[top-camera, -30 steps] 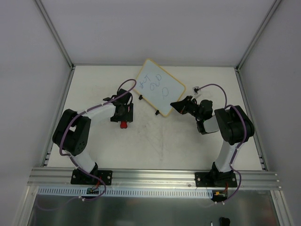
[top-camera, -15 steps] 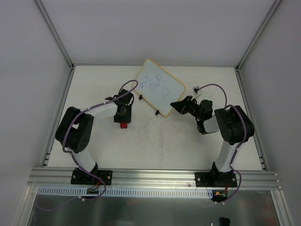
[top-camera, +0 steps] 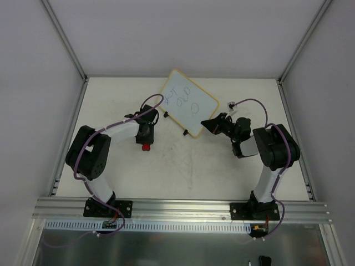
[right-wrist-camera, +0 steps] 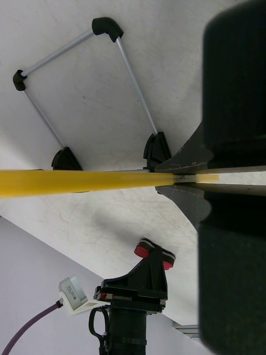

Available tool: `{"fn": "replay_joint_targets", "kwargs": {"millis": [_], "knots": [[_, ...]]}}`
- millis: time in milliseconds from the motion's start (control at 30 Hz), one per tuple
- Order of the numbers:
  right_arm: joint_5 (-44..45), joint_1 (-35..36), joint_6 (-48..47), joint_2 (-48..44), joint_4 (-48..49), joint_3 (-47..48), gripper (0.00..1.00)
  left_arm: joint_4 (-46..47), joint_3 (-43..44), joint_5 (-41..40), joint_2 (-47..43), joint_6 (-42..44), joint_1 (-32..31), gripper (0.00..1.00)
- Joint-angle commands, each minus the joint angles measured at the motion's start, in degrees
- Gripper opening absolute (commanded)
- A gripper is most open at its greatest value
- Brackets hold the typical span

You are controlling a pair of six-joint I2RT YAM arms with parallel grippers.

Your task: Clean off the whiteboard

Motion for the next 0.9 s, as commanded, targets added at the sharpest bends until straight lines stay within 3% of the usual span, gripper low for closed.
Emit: {"fn": "replay_joint_targets", "kwargs": {"millis": [0,133,200,267,333,533,733,867], "knots": [[1.4,-1.0,-1.1,-0.5,7.1,1.0,0.0,-1.1,2.3,-2.4,-4.8,-0.9,-0.4,0.31],[1.1,-1.0,-0.9,-0.1,7.2,1.4,0.0,1.2,4.2,-0.2,-7.8,0.0,-0.4,0.29],[1.2,-0.9,-0.9,-0.1,7.1,1.4,0.0,1.6,7.1,0.4,-7.7,0.9,-0.3,0.17],[1.1,-1.0,-0.6,-0.1,7.1,1.4,0.0,2.2,9.5,0.6,-7.3,1.6,-0.1,0.16],[1.2,-0.9,-0.6,-0.2,7.0,1.4,0.0,3.5,11.0,1.5,-6.3,2.0,0.2,0.0],[2.1,-0.8,-1.1,-1.1,3.7,1.7,0.0,10.2,14.5,9.0,-4.7,3.4,3.8,0.0],[2.9,-0.8,-1.7,-2.4,1.0,1.9,0.0,18.7,14.7,9.6,-2.7,5.9,5.3,0.0],[3.4,-0.7,-2.2,-3.0,-1.0,2.1,0.0,23.0,15.0,15.9,-0.9,6.4,7.6,0.0]]}}
